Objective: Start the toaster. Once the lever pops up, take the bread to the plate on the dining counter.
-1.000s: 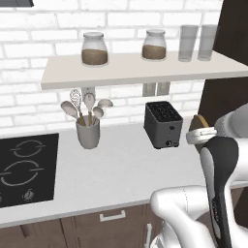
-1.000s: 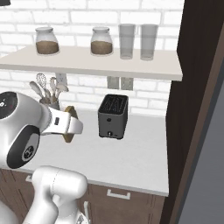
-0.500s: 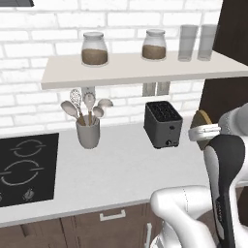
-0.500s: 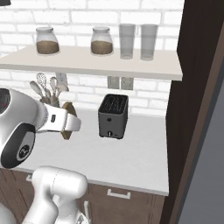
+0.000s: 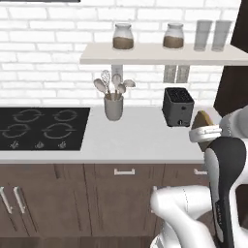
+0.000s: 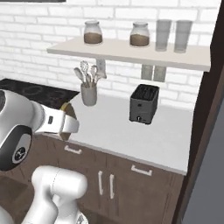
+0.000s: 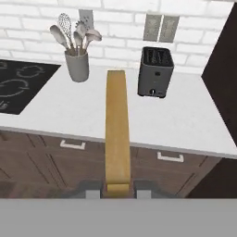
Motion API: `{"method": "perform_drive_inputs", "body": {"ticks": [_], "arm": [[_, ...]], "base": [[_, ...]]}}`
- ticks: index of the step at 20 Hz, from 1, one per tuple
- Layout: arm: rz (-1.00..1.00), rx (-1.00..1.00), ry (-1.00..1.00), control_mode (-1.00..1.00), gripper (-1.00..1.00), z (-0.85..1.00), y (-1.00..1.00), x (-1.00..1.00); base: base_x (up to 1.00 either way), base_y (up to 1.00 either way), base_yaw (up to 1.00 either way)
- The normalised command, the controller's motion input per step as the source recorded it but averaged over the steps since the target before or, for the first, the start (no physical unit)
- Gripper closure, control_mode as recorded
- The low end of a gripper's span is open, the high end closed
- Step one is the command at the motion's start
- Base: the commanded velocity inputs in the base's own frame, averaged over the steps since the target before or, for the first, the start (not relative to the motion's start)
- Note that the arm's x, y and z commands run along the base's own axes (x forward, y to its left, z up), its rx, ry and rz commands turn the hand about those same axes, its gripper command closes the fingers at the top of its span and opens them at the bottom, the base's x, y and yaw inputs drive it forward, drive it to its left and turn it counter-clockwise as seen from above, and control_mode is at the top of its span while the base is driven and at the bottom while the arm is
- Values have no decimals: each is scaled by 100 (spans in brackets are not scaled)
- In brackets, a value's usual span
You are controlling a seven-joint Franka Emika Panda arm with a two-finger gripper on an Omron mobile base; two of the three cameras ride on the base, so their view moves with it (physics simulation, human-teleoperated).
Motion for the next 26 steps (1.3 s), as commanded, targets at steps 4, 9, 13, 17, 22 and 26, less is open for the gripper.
{"method": "perform_drive_inputs", "body": {"ticks": [4, 9, 13, 17, 22, 26], "arm": [[0, 0, 0, 100, 100, 0, 0, 0], [0, 0, 0, 100, 100, 0, 0, 0], [0, 0, 0, 100, 100, 0, 0, 0], [0, 0, 0, 100, 100, 0, 0, 0], [0, 0, 0, 100, 100, 0, 0, 0], [0, 0, 0, 100, 100, 0, 0, 0]], "base": [[-35, 57, 66], [-6, 55, 83], [-10, 32, 99], [-20, 20, 100], [-22, 20, 100], [-3, 16, 100]]}}
